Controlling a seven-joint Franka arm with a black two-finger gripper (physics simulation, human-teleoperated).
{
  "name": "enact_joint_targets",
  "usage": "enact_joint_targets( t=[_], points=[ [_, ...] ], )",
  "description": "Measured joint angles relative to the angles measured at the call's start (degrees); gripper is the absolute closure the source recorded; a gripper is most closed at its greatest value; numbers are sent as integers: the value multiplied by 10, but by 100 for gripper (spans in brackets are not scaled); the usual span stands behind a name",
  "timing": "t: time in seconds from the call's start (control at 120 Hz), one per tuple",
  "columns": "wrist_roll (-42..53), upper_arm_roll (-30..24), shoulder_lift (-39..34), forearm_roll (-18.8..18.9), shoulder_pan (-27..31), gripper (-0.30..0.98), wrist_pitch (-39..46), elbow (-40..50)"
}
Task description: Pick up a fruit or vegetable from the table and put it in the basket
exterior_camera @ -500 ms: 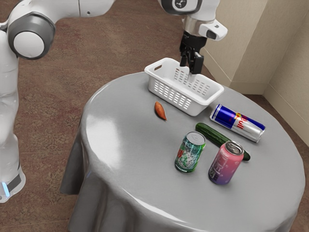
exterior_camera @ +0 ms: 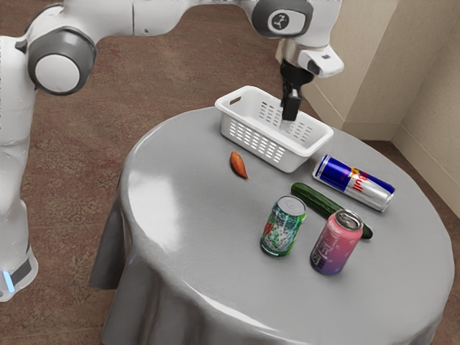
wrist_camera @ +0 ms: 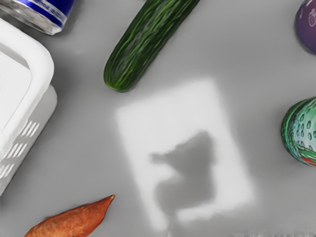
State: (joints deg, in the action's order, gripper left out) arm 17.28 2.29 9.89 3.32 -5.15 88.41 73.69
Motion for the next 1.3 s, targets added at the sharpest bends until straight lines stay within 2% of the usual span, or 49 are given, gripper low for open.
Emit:
enact_joint_targets(
  t=[0.15, 0.317, 0.558, 0.9, 1.3],
  points=[
    [101, 2, 27, 6, 24, 0, 18, 0],
    [196, -2, 58, 4, 19, 0, 43, -2],
    [291, -1, 100, -30, 22, 0, 85, 16],
    [376, -2, 128, -45, 20, 0, 130, 28],
    [424, -3, 185, -73, 12, 0, 139, -56]
  ],
)
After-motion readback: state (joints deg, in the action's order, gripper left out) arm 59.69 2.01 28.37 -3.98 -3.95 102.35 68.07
